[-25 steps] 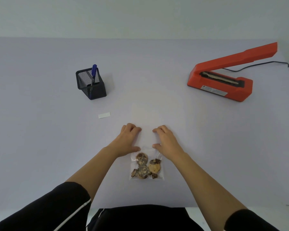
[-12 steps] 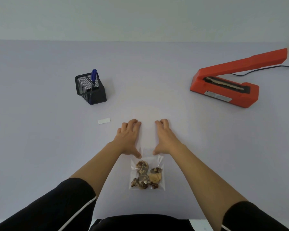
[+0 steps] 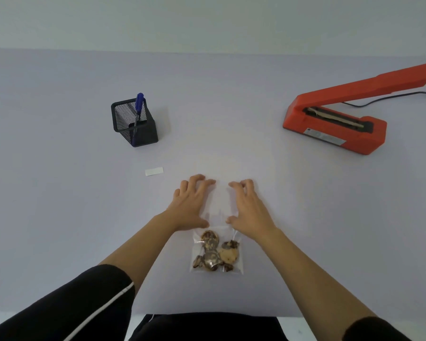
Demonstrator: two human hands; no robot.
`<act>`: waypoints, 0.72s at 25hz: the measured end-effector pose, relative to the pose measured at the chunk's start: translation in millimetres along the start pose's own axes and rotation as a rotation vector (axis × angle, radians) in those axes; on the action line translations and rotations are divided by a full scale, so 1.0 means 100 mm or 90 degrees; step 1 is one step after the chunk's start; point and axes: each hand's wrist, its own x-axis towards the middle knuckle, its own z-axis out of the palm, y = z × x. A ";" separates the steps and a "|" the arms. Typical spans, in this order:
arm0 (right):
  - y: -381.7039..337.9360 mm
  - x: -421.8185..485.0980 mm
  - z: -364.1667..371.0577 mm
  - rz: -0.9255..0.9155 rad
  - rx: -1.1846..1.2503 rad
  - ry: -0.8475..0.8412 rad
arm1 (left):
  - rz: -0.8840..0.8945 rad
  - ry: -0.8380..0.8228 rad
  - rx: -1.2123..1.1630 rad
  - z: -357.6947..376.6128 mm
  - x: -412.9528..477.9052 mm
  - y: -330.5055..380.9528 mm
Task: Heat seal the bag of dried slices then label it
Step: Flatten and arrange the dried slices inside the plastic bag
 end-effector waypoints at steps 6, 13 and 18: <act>0.05 -0.23 0.29 -0.094 0.087 0.057 | 0.194 0.013 -0.054 0.26 -0.20 -0.06; 0.02 -0.06 0.09 -0.053 0.012 -0.014 | 0.085 -0.020 -0.111 0.09 -0.09 -0.04; -0.03 0.14 -0.07 0.000 -0.056 -0.081 | 0.050 -0.073 -0.106 -0.06 0.08 -0.09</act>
